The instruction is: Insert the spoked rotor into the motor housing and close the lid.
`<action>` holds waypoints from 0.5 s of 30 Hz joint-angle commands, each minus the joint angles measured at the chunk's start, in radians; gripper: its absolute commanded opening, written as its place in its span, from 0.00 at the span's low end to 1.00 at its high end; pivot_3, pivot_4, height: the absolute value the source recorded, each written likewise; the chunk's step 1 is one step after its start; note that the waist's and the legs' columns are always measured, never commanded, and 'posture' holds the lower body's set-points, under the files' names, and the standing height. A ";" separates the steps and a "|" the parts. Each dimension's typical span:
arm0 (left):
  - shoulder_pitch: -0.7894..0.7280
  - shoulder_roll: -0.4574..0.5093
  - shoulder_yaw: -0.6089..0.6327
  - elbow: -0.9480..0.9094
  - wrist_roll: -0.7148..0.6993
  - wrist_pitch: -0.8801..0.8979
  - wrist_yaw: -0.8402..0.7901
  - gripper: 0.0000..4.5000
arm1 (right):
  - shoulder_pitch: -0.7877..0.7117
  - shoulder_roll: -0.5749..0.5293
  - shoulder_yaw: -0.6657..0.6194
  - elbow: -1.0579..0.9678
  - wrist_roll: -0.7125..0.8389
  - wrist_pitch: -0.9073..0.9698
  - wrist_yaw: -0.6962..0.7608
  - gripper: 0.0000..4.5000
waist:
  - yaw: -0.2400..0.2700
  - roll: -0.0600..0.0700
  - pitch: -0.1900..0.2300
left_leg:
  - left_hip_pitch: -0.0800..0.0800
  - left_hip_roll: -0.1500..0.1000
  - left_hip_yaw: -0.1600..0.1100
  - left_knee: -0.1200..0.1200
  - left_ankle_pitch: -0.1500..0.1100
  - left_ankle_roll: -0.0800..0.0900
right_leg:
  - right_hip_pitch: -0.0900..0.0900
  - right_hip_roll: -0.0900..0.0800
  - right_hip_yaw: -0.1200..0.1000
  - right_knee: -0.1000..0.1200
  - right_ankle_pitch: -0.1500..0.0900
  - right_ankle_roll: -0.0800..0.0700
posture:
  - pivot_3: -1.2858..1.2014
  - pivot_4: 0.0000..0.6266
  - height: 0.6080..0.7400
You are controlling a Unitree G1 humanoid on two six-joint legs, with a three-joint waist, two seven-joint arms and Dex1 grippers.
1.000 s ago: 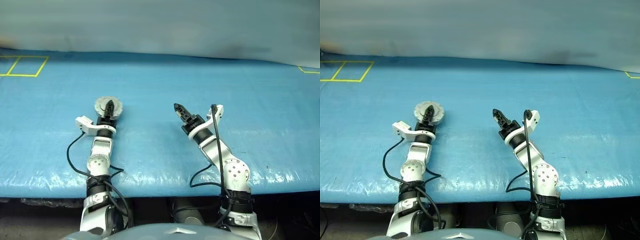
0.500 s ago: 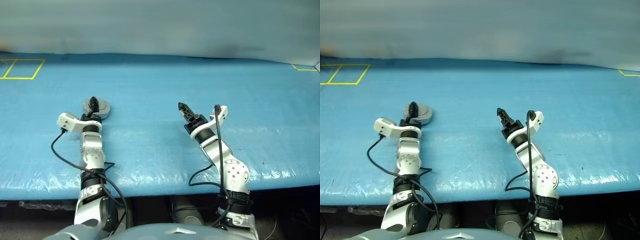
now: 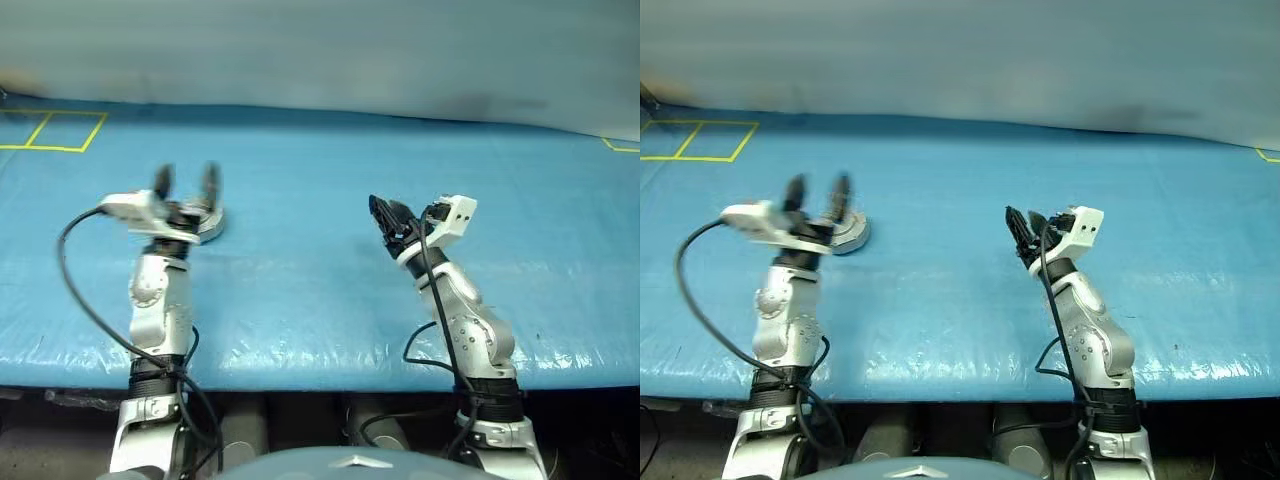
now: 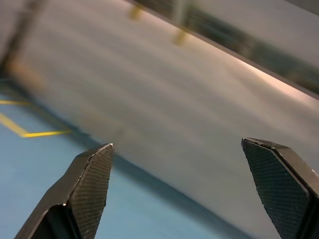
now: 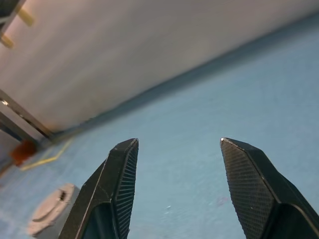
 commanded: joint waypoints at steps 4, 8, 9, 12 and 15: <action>0.025 0.124 -0.248 0.009 0.106 0.114 -0.290 0.99 | 0.069 -0.209 0.065 -0.016 -0.193 -0.065 0.213 0.62 | -0.018 0.002 0.000 | 0.001 0.002 0.001 -0.002 0.000 0.000 | -0.001 0.001 0.000 0.002 -0.001 -0.002 | 0.52 0.24 1.00; 0.016 0.136 -0.259 0.026 0.104 0.135 -0.351 0.99 | 0.105 -0.259 0.060 -0.020 -0.191 -0.076 0.316 0.62 | -0.021 0.002 0.000 | 0.003 0.004 0.001 -0.002 0.000 0.000 | -0.002 0.004 0.000 0.004 -0.003 -0.002 | 0.52 0.24 1.00; 0.018 0.140 -0.259 0.027 0.105 0.143 -0.364 0.99 | 0.111 -0.267 0.061 -0.022 -0.193 -0.075 0.337 0.62 | -0.019 0.002 0.000 | 0.003 0.004 0.001 -0.002 0.000 0.000 | -0.002 0.004 0.000 0.004 -0.003 -0.002 | 0.52 0.24 1.00; 0.027 0.143 -0.255 0.024 0.103 0.151 -0.392 1.00 | 0.122 -0.284 0.074 -0.017 -0.221 -0.071 0.376 0.80 | -0.014 0.002 0.000 | 0.003 0.004 0.001 0.000 0.000 0.000 | -0.001 0.003 0.000 0.003 -0.002 -0.001 | 0.52 0.24 1.00; 0.043 0.140 -0.248 -0.006 0.085 0.174 -0.408 1.00 | 0.119 -0.279 0.076 -0.013 -0.230 -0.069 0.394 0.99 | -0.013 0.002 0.000 | 0.002 0.002 0.002 0.000 0.000 0.000 | 0.000 0.001 0.001 0.003 -0.002 -0.001 | 0.52 0.24 1.00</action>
